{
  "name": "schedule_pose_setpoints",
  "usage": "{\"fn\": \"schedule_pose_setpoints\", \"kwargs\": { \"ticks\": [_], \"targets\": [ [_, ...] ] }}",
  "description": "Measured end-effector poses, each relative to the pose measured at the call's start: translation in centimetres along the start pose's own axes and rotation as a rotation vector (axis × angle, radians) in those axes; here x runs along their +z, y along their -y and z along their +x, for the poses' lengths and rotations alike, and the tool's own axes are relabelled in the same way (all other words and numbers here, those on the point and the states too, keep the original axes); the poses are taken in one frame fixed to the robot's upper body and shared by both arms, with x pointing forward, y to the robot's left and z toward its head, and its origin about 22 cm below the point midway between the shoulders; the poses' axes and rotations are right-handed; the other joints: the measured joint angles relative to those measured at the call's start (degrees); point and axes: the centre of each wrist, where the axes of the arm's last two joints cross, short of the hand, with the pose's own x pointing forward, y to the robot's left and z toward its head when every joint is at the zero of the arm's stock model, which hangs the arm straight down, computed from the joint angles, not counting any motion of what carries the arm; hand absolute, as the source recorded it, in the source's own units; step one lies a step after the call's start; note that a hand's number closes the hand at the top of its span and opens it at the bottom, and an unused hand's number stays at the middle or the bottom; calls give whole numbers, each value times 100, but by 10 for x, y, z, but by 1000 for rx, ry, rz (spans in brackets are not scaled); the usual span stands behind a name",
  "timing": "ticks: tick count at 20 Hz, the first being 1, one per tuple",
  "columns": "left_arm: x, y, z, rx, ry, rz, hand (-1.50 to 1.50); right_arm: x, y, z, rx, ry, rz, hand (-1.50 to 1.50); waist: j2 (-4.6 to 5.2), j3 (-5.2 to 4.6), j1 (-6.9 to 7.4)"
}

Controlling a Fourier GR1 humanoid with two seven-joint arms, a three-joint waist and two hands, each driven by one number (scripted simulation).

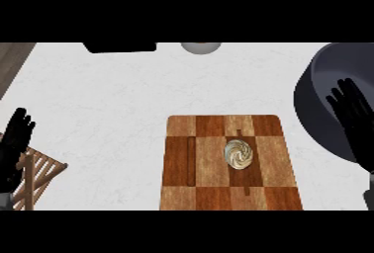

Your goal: Pick the cupcake from the cutting board and place it in the pot

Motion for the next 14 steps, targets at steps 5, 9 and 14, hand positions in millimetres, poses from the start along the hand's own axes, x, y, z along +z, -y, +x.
{"fn": "schedule_pose_setpoints", "kwargs": {
  "ticks": [5,9,14],
  "targets": [
    [31,-52,-17,227,352,-540,0,-25,-26,33,-67,145,322,150,-41,205,462],
    [31,-60,-10,362,406,-745,0,-38,-27,75,133,313,495,-150,5,205,616],
    [10,-30,25,616,725,-831,0,-43,-27,94,251,446,642,-150,87,275,680]
  ]
}}
